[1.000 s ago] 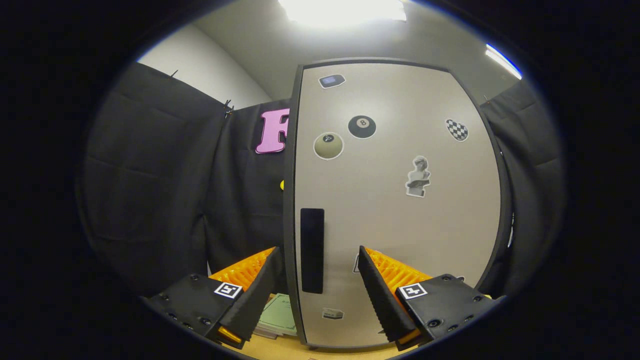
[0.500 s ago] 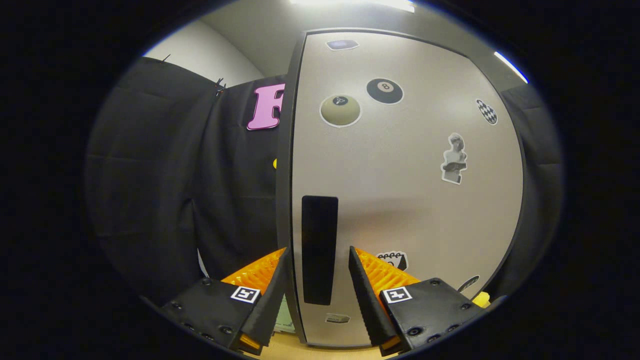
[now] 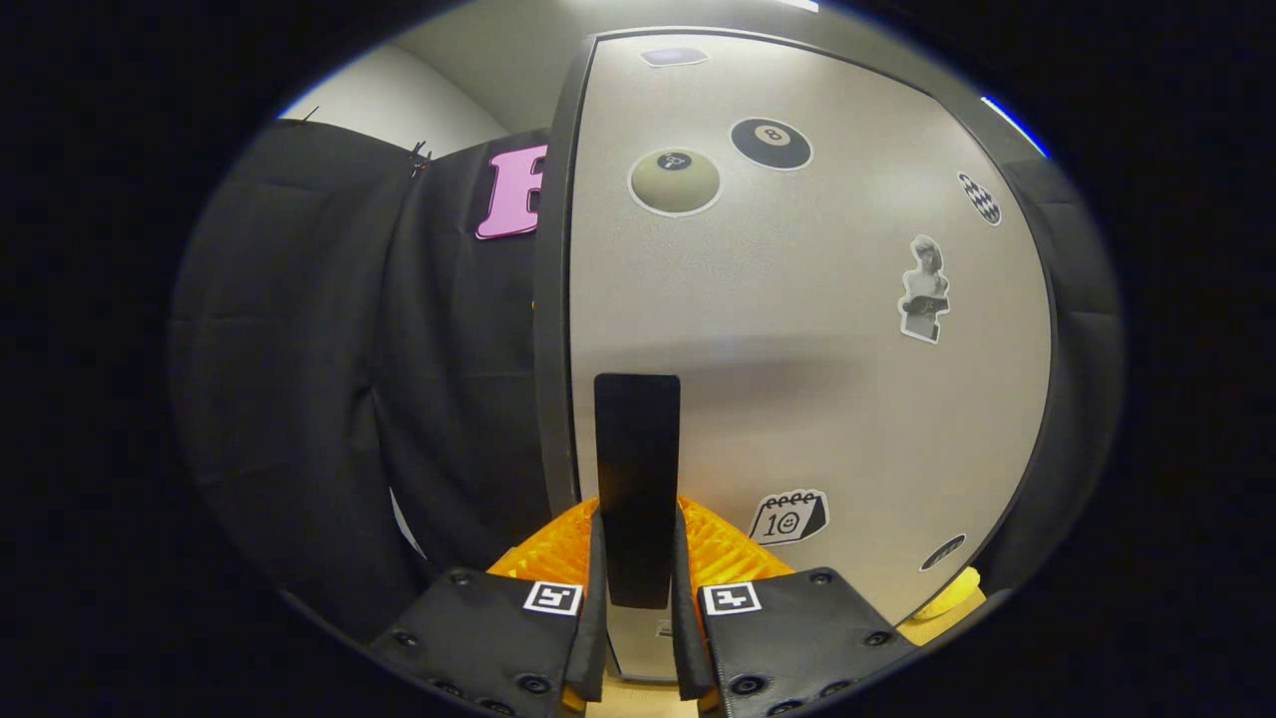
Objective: Open the cabinet door with the right hand, grasp the bottle in the cabinet with the left hand and place it on the coaster, then close the cabinet door with the right hand.
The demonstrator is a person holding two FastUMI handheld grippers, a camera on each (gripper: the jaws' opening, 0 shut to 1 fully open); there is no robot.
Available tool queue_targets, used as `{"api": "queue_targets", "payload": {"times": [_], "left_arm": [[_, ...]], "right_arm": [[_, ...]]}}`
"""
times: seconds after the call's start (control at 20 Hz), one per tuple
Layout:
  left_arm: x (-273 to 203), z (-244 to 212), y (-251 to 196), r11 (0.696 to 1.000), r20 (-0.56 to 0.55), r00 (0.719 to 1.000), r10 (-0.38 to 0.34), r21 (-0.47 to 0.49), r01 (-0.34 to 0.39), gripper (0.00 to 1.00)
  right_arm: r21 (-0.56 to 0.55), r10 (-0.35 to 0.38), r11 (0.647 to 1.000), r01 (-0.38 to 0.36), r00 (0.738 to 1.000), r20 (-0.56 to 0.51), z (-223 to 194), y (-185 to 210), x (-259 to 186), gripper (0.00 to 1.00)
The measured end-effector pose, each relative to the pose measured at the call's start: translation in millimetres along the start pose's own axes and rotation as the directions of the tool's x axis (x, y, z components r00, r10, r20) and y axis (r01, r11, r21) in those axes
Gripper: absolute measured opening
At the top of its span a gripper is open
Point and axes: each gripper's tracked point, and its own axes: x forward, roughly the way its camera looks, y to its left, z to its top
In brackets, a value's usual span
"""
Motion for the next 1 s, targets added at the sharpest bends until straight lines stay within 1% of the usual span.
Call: {"api": "queue_targets", "payload": {"times": [0.05, 0.1, 0.3, 0.55, 0.8, 1.0], "left_arm": [[1, 2, -2, 1.0, 0.002, 1.0, -0.007, -0.001, 0.007, 0.87], [3, 3, -6, 1.0, 0.004, 1.0, -0.015, -0.002, 0.015, 0.87], [12, 13, -23, 0.998, 0.03, 0.998, -0.056, -0.001, 0.056, 0.87], [18, 25, -59, 0.99, 0.059, 0.988, -0.143, -0.006, 0.143, 0.87], [25, 31, -94, 0.972, 0.077, 0.97, -0.232, -0.016, 0.234, 0.87], [27, 36, -123, 0.951, 0.09, 0.948, -0.305, -0.021, 0.308, 0.87]], "right_arm": [[-0.006, 0.002, 1.0, -0.002, 1.0, -0.008, 1, 0, -6, 0.21], [-0.014, 0.011, 1.0, -0.011, 1.0, -0.017, 0, 0, -6, 0.17], [-0.013, 0.066, 0.998, -0.066, 0.997, -0.026, -1, 1, -15, 0.17], [-0.006, 0.115, 0.993, -0.115, 0.993, -0.023, 0, 5, -39, 0.17], [-0.005, 0.144, 0.99, -0.144, 0.989, -0.025, -2, 3, -61, 0.17], [0.002, 0.162, 0.987, -0.162, 0.986, -0.022, -3, -1, -79, 0.17]]}}
